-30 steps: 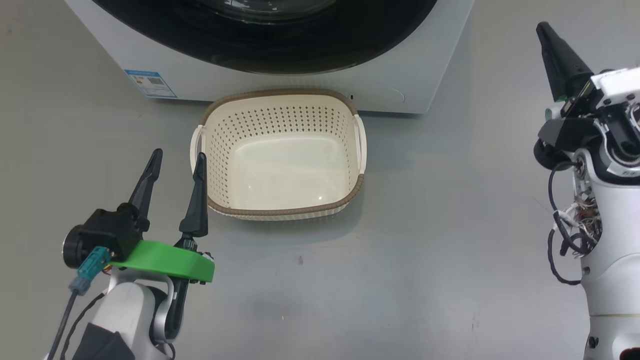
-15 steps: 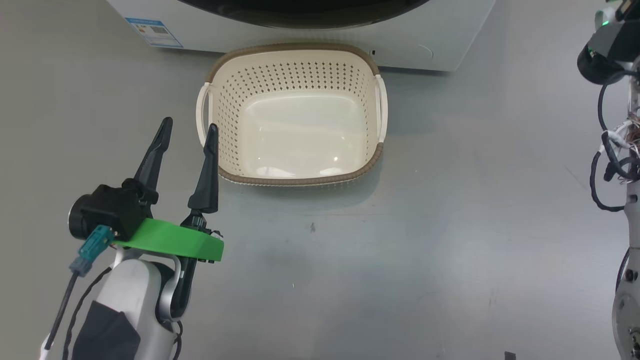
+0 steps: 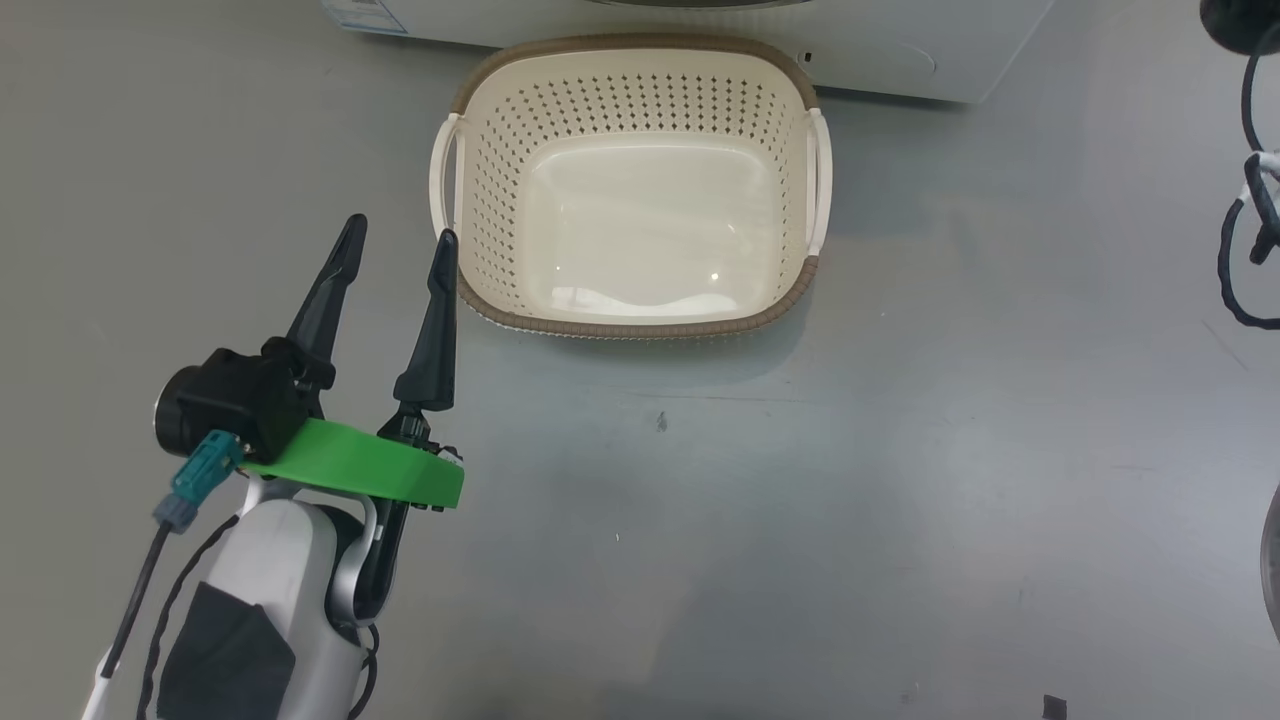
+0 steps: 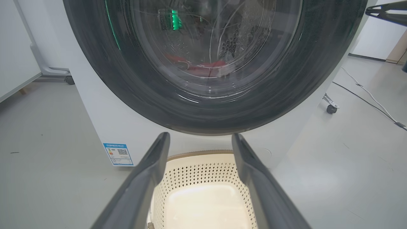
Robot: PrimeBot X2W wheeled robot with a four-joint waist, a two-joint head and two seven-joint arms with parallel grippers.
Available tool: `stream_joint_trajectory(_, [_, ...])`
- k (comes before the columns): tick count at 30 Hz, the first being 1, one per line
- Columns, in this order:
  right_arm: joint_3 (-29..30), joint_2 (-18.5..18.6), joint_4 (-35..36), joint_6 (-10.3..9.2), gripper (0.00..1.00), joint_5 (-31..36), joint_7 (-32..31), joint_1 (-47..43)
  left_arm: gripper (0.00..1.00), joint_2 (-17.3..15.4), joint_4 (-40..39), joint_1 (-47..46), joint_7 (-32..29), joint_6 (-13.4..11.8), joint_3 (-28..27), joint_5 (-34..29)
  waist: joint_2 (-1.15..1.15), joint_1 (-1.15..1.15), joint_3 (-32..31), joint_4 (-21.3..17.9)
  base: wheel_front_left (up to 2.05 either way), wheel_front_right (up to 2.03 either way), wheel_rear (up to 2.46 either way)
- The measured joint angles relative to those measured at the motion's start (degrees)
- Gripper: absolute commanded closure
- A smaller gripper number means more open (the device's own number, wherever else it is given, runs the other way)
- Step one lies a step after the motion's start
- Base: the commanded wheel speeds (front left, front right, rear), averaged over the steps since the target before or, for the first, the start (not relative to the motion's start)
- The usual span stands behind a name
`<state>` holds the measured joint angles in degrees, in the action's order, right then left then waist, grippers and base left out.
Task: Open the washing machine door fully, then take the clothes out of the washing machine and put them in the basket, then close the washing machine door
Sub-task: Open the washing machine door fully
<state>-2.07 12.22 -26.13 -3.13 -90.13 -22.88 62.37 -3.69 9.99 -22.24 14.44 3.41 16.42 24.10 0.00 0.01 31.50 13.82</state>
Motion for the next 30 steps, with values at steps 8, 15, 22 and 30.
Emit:
stream_joint_trajectory(8, [-0.88,0.38,-2.91,-0.55,1.0,1.14,-0.36,4.46,0.0,0.77,0.62,-0.7,0.0,0.69,0.24,-0.05,0.0,0.0,0.97,1.81,0.0,0.0,0.0])
stream_joint_trajectory(15, [-1.6,0.15,-5.39,-0.54,1.0,1.44,-0.89,7.84,0.0,0.93,0.76,-0.85,0.0,1.0,-0.01,-0.55,0.0,0.0,1.48,2.62,0.0,0.0,0.0])
stream_joint_trajectory(22, [-1.85,0.45,-8.09,-0.58,1.0,1.23,-2.88,9.59,0.0,1.08,1.04,-1.45,0.0,1.25,-0.16,-0.97,0.0,0.0,1.64,2.95,0.0,0.0,0.0])
stream_joint_trajectory(30, [-2.12,0.96,-10.28,-1.04,1.0,-0.34,-6.03,10.99,0.0,1.34,1.58,-1.61,0.0,1.49,-0.65,-1.16,0.0,0.0,1.64,2.99,0.0,0.0,0.0])
